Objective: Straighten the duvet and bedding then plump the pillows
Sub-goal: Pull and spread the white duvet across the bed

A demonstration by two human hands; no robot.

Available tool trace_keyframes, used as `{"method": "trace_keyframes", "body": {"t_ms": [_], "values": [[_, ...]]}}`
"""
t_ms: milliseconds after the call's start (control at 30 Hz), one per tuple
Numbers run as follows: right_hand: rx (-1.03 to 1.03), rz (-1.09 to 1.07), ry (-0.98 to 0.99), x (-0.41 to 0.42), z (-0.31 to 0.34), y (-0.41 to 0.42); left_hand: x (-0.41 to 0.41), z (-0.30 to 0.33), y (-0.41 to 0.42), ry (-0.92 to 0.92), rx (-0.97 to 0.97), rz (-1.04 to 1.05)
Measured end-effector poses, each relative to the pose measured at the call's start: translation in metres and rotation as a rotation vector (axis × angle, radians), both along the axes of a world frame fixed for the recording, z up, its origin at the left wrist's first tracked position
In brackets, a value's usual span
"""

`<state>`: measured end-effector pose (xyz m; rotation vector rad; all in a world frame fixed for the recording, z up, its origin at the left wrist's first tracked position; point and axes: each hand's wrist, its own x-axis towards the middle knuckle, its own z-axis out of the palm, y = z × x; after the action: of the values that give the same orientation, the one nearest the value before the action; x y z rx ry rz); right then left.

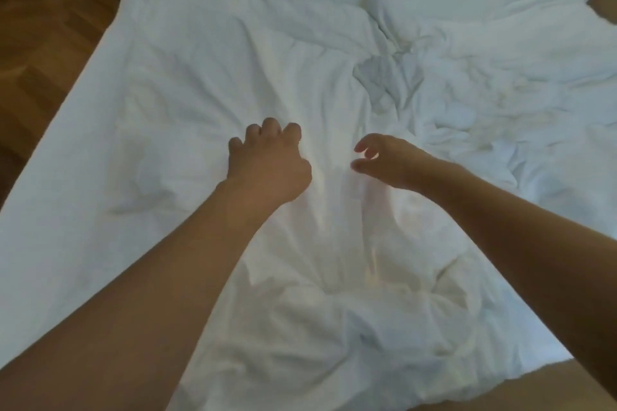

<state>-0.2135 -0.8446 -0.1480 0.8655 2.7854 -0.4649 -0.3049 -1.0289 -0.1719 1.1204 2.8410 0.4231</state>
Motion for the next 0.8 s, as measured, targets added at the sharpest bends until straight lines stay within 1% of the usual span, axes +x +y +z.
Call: {"method": "trace_keyframes", "body": {"t_ms": [33,67,133,200,267,300,333,367,433,500,533,567,600,633,667,700,733,800], "values": [[0.169,-0.014,0.009,0.001,-0.009,0.014,-0.011,-0.012,0.014,0.011,-0.062,-0.013],[0.256,-0.030,-0.024,0.002,-0.019,0.027,-0.024,-0.025,0.024,0.032,-0.124,-0.006],[0.248,-0.059,-0.100,0.003,-0.037,0.047,-0.050,-0.054,0.033,0.041,-0.233,0.019],[0.204,-0.038,-0.136,0.000,-0.053,0.061,-0.064,-0.068,0.032,0.060,-0.284,0.006],[0.237,0.025,-0.078,-0.010,-0.061,0.070,-0.072,-0.068,0.034,0.102,-0.319,-0.054],[0.280,0.056,-0.020,-0.016,-0.062,0.074,-0.075,-0.062,0.035,0.080,-0.371,-0.084],[0.333,0.088,0.045,-0.023,-0.060,0.077,-0.076,-0.053,0.037,0.025,-0.426,-0.105],[0.392,0.132,0.109,-0.031,-0.058,0.081,-0.075,-0.045,0.038,-0.037,-0.521,-0.131],[0.465,0.197,0.250,-0.055,-0.051,0.087,-0.065,-0.034,0.043,-0.222,-0.749,-0.213],[0.447,0.203,0.368,-0.082,-0.045,0.088,-0.055,-0.028,0.046,-0.387,-0.956,-0.349],[0.424,0.188,0.406,-0.095,-0.043,0.087,-0.056,-0.021,0.049,-0.443,-1.017,-0.374],[0.399,0.164,0.436,-0.107,-0.040,0.086,-0.061,-0.007,0.053,-0.521,-1.051,-0.352],[0.369,0.145,0.456,-0.120,-0.036,0.086,-0.073,0.009,0.058,-0.598,-1.002,-0.270],[0.344,0.140,0.452,-0.132,-0.031,0.087,-0.086,0.026,0.064,-0.651,-0.908,-0.160],[0.324,0.146,0.413,-0.144,-0.025,0.091,-0.104,0.039,0.071,-0.634,-0.742,-0.094],[0.311,0.160,0.345,-0.154,-0.019,0.096,-0.126,0.048,0.080,-0.523,-0.556,-0.068],[0.306,0.174,0.264,-0.165,-0.014,0.102,-0.152,0.056,0.087,-0.341,-0.396,-0.047],[0.307,0.180,0.122,-0.185,-0.002,0.116,-0.198,0.067,0.094,-0.028,-0.179,0.041]]}}
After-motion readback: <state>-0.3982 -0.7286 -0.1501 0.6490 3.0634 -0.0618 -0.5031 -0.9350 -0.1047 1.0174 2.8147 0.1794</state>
